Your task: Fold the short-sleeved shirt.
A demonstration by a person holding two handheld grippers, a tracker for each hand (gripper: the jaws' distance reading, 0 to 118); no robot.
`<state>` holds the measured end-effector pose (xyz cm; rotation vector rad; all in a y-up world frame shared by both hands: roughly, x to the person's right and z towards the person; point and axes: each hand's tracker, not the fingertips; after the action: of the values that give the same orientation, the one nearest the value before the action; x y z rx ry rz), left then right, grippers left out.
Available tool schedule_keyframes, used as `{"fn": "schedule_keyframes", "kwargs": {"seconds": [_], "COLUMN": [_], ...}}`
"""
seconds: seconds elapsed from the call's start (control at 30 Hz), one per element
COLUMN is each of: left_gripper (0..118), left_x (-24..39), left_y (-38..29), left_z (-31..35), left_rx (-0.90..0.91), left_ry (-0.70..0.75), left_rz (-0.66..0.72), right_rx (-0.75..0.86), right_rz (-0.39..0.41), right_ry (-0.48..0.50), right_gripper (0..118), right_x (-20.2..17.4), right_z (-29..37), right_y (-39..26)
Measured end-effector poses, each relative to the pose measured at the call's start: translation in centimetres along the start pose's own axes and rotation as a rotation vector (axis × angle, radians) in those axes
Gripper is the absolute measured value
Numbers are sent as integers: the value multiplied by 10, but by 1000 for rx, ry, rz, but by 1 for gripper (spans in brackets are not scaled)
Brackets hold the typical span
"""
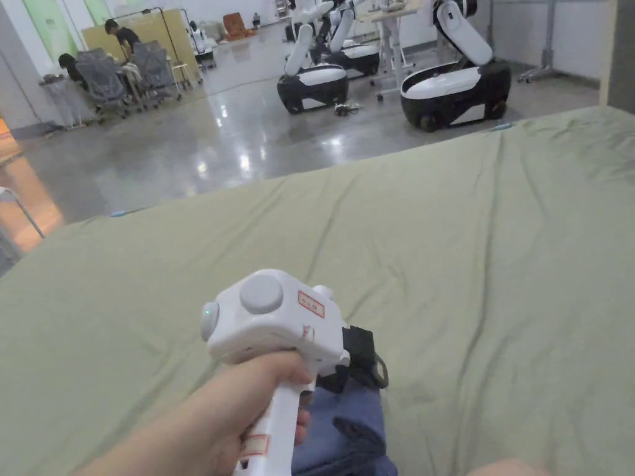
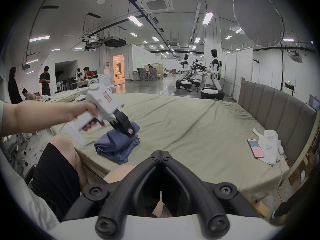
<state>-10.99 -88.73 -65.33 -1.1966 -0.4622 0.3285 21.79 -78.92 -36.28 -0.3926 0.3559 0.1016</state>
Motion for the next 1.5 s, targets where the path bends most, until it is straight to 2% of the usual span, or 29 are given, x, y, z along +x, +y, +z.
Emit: {"fn": "schedule_keyframes", "kwargs": {"seconds": [0.03,0.07,0.13,0.2,0.23,0.33,0.37,0.4,0.43,0.53,0.57,0.67,0.73,0.83,0.97,1.07,1.13,1.23,1.3,1.37,1.47,1.5], "left_gripper": [80,93,99,98,94,68,68,39,1,0,0,0,0,0,0,0,0,0,0,0,1,8], "left_x": [-1,1,0,4,3,0,-3,-7,-14,-29,-32,-37,-39,-44,-49,-73,-90,-115,-133,-150,-183,-192], "left_y": [-5,-12,-21,-28,-31,-43,-46,-50,-52,-52,-54,-54,-57,-54,-63,-73,-83,-95,-100,-99,-95,-93], "left_z": [-12,-21,-12,11,22,57,63,64,61,33,21,-18,-24,-13,28,71,101,127,132,130,119,114], "left_rx": [-21,-40,-32,2,12,75,79,88,91,6,-3,-25,-5,-14,26,127,181,224,233,239,202,188], "left_ry": [-29,-29,-96,-37,15,115,146,177,209,144,133,167,127,91,-6,-51,-81,-132,-134,-164,-366,-419], "left_rz": [19,43,14,-65,-100,-219,-246,-242,-219,-155,-117,-129,-56,-61,4,-46,0,52,70,95,211,252], "right_rx": [-4,-5,-7,-14,-17,-21,-23,-22,-20,-13,-11,-15,-30,-49,-89,-159,-245,-400,-539,-610,-684,-656], "right_rz": [-2,-6,-14,-21,-21,-22,-22,-20,-14,13,22,40,51,64,86,70,59,-19,-84,-125,-289,-345], "right_ry": [-4,-9,-16,-21,-22,-9,-3,2,10,31,34,41,57,86,188,282,266,234,147,115,171,193], "right_gripper": [0,0,0,0,0,0,0,0,0,0,0,0,0,0,0,0,0,0,0,0,0,0], "right_x": [2,5,9,12,12,11,10,7,4,-4,-8,-15,-23,-38,-64,-80,-88,-94,-90,-82,-63,-55], "right_z": [3,6,9,6,4,-6,-9,-12,-14,-16,-15,-13,-14,-21,-49,-102,-157,-248,-302,-340,-362,-361], "right_y": [-2,-3,-6,-8,-9,-9,-7,-5,-3,4,7,12,14,19,33,45,48,39,21,-1,-32,-34]}}
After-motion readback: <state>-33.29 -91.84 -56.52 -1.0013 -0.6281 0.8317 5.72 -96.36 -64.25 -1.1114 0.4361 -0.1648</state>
